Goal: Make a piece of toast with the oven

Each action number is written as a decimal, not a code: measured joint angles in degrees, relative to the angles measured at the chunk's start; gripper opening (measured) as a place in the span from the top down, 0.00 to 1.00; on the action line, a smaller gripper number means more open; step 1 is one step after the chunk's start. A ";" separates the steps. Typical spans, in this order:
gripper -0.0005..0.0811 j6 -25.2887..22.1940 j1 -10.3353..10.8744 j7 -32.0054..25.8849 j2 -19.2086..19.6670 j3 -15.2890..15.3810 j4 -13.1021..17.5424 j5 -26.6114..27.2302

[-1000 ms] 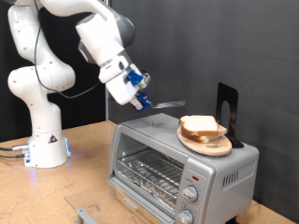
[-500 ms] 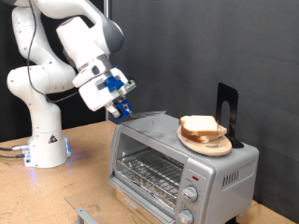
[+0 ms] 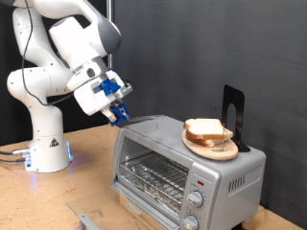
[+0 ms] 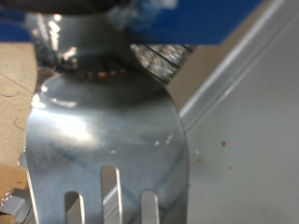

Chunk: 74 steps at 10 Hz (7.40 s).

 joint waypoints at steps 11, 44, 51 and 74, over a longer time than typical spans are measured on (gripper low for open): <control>0.50 -24.30 -5.99 20.72 12.69 8.23 19.82 -22.85; 0.50 -15.56 -5.64 33.93 26.86 13.29 31.02 -28.45; 0.50 -5.57 -4.88 23.35 26.58 13.47 26.49 -15.53; 0.50 -8.59 -4.98 2.29 7.44 5.36 8.24 1.87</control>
